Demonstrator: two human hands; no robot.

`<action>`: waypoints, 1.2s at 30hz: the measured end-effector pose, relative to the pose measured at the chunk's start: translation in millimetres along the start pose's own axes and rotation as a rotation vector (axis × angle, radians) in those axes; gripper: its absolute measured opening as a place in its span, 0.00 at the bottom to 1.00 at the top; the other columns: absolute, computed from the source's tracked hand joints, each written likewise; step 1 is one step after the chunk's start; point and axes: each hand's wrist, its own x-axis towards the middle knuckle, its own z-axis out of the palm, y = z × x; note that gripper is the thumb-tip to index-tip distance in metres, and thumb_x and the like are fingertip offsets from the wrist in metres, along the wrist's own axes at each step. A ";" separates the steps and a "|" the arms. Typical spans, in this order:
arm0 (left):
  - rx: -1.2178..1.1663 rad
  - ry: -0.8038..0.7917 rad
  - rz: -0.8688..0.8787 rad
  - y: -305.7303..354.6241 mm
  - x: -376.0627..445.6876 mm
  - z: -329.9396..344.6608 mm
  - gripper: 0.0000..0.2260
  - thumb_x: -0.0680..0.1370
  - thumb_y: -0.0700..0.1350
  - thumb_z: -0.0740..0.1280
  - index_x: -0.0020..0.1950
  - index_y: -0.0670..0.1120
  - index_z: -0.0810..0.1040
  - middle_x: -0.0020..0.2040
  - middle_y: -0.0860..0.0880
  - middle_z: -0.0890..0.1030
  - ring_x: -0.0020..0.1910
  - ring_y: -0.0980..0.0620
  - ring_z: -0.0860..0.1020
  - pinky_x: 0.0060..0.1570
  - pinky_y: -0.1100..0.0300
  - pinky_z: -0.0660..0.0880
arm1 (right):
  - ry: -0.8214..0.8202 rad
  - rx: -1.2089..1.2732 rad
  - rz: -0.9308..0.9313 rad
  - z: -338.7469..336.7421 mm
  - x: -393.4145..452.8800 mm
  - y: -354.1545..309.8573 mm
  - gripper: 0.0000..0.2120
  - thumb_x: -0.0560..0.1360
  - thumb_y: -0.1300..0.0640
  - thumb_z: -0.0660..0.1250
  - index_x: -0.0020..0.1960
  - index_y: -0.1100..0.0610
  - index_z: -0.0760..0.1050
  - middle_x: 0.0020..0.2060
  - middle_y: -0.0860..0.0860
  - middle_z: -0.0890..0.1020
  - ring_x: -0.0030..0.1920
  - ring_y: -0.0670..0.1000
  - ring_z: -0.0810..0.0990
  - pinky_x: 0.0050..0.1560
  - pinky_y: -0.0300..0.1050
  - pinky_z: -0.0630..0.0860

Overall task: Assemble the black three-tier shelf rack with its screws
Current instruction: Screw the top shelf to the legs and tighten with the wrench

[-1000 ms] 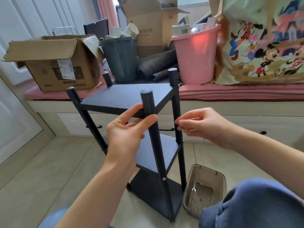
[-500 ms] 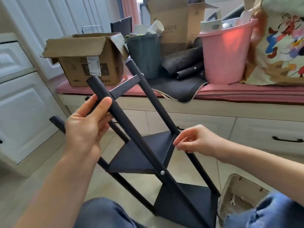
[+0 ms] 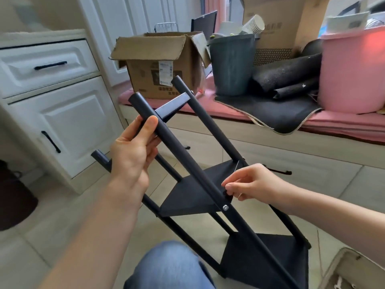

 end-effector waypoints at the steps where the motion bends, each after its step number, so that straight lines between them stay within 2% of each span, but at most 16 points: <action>1: -0.010 0.015 -0.003 -1.1 2.5 -3.4 0.12 0.77 0.50 0.72 0.60 0.54 0.82 0.51 0.52 0.88 0.49 0.55 0.86 0.44 0.62 0.74 | 0.006 0.007 -0.007 4.4 5.2 -1.6 0.03 0.75 0.60 0.73 0.45 0.55 0.85 0.37 0.52 0.86 0.35 0.45 0.83 0.39 0.37 0.80; 3: -0.023 0.045 0.000 -4.1 7.6 -10.8 0.11 0.77 0.50 0.72 0.59 0.54 0.83 0.50 0.53 0.88 0.49 0.55 0.86 0.43 0.63 0.74 | 0.065 -0.022 -0.053 14.6 13.6 -0.9 0.03 0.76 0.59 0.72 0.45 0.54 0.85 0.37 0.51 0.86 0.37 0.47 0.83 0.41 0.38 0.81; 6: -0.009 0.113 0.029 -9.4 16.5 -25.9 0.06 0.78 0.51 0.72 0.55 0.56 0.83 0.47 0.55 0.88 0.47 0.57 0.86 0.41 0.64 0.73 | 0.270 -0.150 -0.255 35.8 18.5 8.8 0.05 0.75 0.60 0.72 0.45 0.51 0.84 0.37 0.45 0.85 0.40 0.44 0.83 0.46 0.37 0.80; 9: -0.029 0.178 0.022 -20.4 26.5 -44.5 0.06 0.78 0.51 0.72 0.54 0.55 0.84 0.46 0.55 0.88 0.46 0.57 0.86 0.40 0.64 0.72 | 0.288 -0.175 -0.440 56.1 23.3 17.6 0.08 0.75 0.62 0.72 0.48 0.50 0.82 0.41 0.42 0.84 0.43 0.44 0.83 0.47 0.34 0.78; 11: -0.051 0.238 0.011 -34.2 30.0 -57.1 0.07 0.77 0.51 0.73 0.54 0.54 0.84 0.45 0.54 0.88 0.46 0.57 0.86 0.41 0.62 0.73 | 0.281 -0.189 -0.476 64.0 33.1 22.2 0.08 0.76 0.62 0.71 0.50 0.50 0.82 0.43 0.42 0.83 0.44 0.44 0.82 0.46 0.33 0.78; 14: -0.102 0.292 -0.042 -61.6 32.0 -71.8 0.11 0.77 0.53 0.73 0.57 0.53 0.84 0.47 0.53 0.88 0.48 0.56 0.86 0.44 0.60 0.73 | 0.286 -0.192 -0.421 70.3 52.4 24.6 0.08 0.76 0.58 0.70 0.50 0.45 0.81 0.40 0.37 0.82 0.43 0.39 0.81 0.44 0.29 0.75; 17: -0.137 0.300 -0.154 -95.0 32.2 -78.1 0.14 0.77 0.53 0.72 0.62 0.52 0.83 0.49 0.52 0.88 0.49 0.56 0.86 0.44 0.61 0.72 | 0.277 -0.204 -0.388 74.8 70.8 26.5 0.07 0.77 0.57 0.70 0.49 0.45 0.81 0.40 0.37 0.83 0.44 0.37 0.81 0.44 0.27 0.73; 22: -0.186 0.292 -0.301 -149.5 31.4 -75.5 0.12 0.76 0.53 0.71 0.58 0.53 0.84 0.50 0.52 0.88 0.47 0.57 0.86 0.43 0.61 0.72 | 0.215 -0.160 -0.314 82.5 97.1 32.7 0.08 0.76 0.59 0.71 0.49 0.47 0.84 0.40 0.39 0.85 0.46 0.42 0.82 0.49 0.34 0.77; 25: -0.220 0.292 -0.346 -173.8 26.8 -75.3 0.21 0.70 0.55 0.72 0.61 0.51 0.83 0.50 0.51 0.88 0.48 0.55 0.86 0.44 0.61 0.73 | 0.121 -0.058 -0.211 89.3 106.7 40.8 0.09 0.77 0.59 0.69 0.49 0.45 0.84 0.39 0.40 0.85 0.45 0.40 0.83 0.47 0.32 0.77; 27: -0.237 0.292 -0.369 -187.2 23.9 -76.4 0.23 0.68 0.55 0.72 0.62 0.50 0.83 0.51 0.50 0.88 0.47 0.56 0.86 0.44 0.61 0.73 | 0.062 -0.005 -0.130 94.9 113.1 46.8 0.09 0.78 0.58 0.69 0.49 0.44 0.83 0.39 0.40 0.86 0.43 0.39 0.83 0.43 0.32 0.78; 30: -0.273 0.322 -0.403 -205.7 18.1 -82.4 0.22 0.69 0.54 0.71 0.60 0.48 0.82 0.51 0.48 0.88 0.45 0.56 0.86 0.35 0.67 0.76 | 0.003 0.128 0.060 106.7 125.2 56.4 0.09 0.78 0.60 0.68 0.49 0.47 0.84 0.40 0.44 0.86 0.41 0.41 0.83 0.42 0.33 0.78; 32: -0.294 0.348 -0.428 -217.0 13.5 -87.1 0.22 0.69 0.53 0.71 0.62 0.47 0.82 0.52 0.47 0.87 0.41 0.57 0.86 0.28 0.70 0.72 | -0.027 0.280 0.213 115.2 132.7 60.8 0.08 0.79 0.62 0.67 0.50 0.52 0.84 0.41 0.49 0.87 0.39 0.43 0.83 0.43 0.36 0.80; 36: -0.324 0.374 -0.481 -236.0 6.1 -94.0 0.23 0.70 0.52 0.71 0.62 0.45 0.81 0.53 0.46 0.87 0.42 0.57 0.86 0.25 0.70 0.70 | -0.094 0.482 0.369 131.3 145.9 67.3 0.07 0.78 0.65 0.67 0.53 0.60 0.83 0.43 0.56 0.87 0.37 0.45 0.83 0.44 0.38 0.82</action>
